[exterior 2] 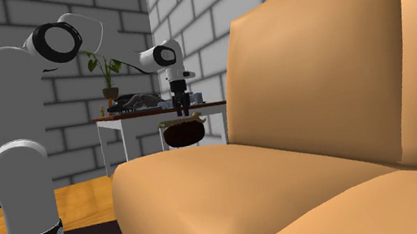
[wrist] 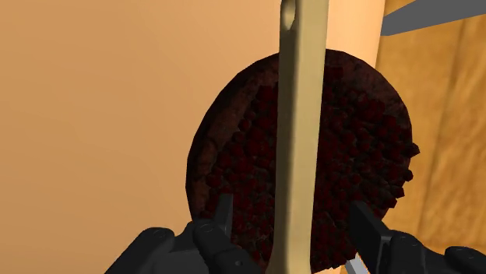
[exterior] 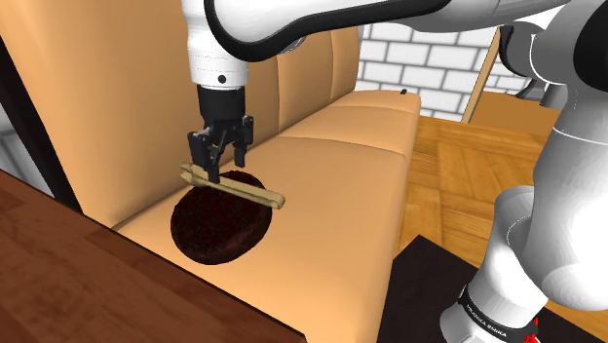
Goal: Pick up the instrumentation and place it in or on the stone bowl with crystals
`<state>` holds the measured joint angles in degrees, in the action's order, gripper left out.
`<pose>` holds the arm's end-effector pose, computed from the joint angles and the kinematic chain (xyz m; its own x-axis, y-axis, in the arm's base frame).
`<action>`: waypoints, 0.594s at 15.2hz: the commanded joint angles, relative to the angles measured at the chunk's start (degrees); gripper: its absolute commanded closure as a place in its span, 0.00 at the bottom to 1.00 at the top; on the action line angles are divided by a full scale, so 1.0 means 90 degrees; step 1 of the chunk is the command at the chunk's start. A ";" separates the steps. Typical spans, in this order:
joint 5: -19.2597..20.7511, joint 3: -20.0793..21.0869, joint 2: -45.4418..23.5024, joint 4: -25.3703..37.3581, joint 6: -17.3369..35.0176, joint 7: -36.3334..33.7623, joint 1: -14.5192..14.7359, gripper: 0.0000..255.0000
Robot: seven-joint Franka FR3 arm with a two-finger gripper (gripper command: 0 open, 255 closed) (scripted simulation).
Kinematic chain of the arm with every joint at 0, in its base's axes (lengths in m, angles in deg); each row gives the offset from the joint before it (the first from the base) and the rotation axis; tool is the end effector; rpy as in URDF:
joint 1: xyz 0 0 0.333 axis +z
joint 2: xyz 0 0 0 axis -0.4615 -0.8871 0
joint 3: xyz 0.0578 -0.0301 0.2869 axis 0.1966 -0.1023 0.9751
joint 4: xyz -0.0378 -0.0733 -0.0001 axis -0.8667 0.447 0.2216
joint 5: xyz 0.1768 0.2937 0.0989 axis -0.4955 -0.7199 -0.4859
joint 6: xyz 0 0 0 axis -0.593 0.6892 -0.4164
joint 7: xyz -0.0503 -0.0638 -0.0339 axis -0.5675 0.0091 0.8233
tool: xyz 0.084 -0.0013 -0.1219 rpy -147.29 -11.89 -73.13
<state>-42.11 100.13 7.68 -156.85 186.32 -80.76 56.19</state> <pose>0.4359 0.3470 0.4838 0.9232 0.3831 0.0303 0.3834 -0.9235 -0.0074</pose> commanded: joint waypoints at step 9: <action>0.0007 0.0007 -0.0044 0.0868 -0.0825 -0.0003 0.0010 0.00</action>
<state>-42.07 100.16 7.31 -149.86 179.78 -80.74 56.25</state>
